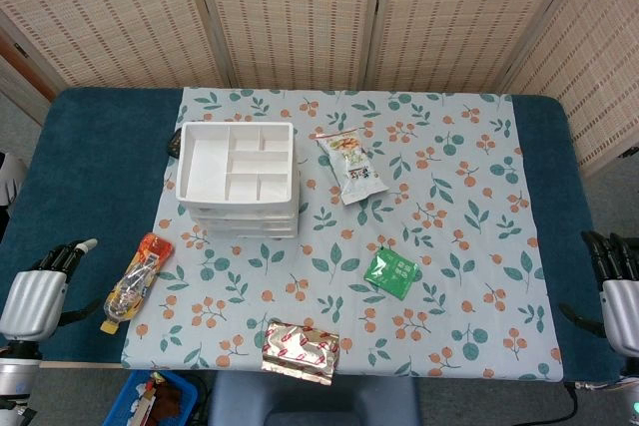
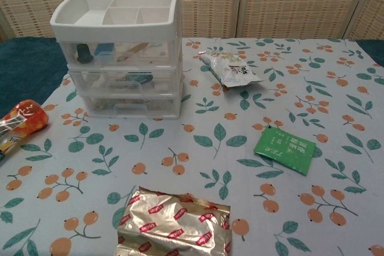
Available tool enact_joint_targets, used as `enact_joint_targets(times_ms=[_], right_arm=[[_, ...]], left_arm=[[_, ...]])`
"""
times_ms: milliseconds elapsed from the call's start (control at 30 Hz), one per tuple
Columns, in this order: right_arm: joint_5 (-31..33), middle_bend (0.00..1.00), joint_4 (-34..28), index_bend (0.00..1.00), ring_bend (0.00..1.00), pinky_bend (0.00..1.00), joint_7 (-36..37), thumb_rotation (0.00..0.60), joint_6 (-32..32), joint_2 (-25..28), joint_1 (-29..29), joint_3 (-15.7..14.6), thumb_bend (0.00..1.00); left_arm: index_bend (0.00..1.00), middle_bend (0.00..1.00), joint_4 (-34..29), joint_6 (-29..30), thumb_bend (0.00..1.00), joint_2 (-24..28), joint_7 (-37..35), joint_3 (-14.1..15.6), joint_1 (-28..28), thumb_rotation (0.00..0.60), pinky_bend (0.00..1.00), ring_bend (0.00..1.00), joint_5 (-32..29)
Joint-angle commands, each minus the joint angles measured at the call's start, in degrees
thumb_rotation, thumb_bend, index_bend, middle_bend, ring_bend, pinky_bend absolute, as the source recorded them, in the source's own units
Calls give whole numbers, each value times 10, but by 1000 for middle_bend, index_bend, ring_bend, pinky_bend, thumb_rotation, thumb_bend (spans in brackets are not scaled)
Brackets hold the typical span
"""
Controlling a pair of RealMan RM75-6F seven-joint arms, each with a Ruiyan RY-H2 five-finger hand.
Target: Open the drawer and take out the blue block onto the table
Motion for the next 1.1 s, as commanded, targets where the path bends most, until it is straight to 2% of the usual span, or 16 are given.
enact_joint_targets(times_ms=[33,600,733,867,1000,1100], right_arm=[[1,78,-1,0,34,133,-1,600,-3,0,1,0,92],[-2,78,-3,0,34,132,-2,600,2,3,1,5,93],[-4,78,-4,0,34,132,-3,600,7,5,2,9,93],[-5,78,-5,0,34,132,-2,600,10,5,2,11,93],[-3,78,-5,0,34,132,0,600,11,6,2,12,93],[-4,78,-5,0,34,132,0,600,14,4,2,14,93]], left_arm=[[190,229,1,-1,113,-1,1,0,0,600,429,222,-1],[196,229,-9,-2,113,8,-24,2,-11,600,445,224,21],[213,272,-20,-15,113,15,-61,5,-21,600,565,291,34],[231,397,-28,-29,113,18,-79,9,-32,600,692,402,46],[254,559,-40,-52,118,20,-106,16,-46,600,886,575,57],[264,678,-67,-103,142,24,-154,29,-75,600,984,718,74]])
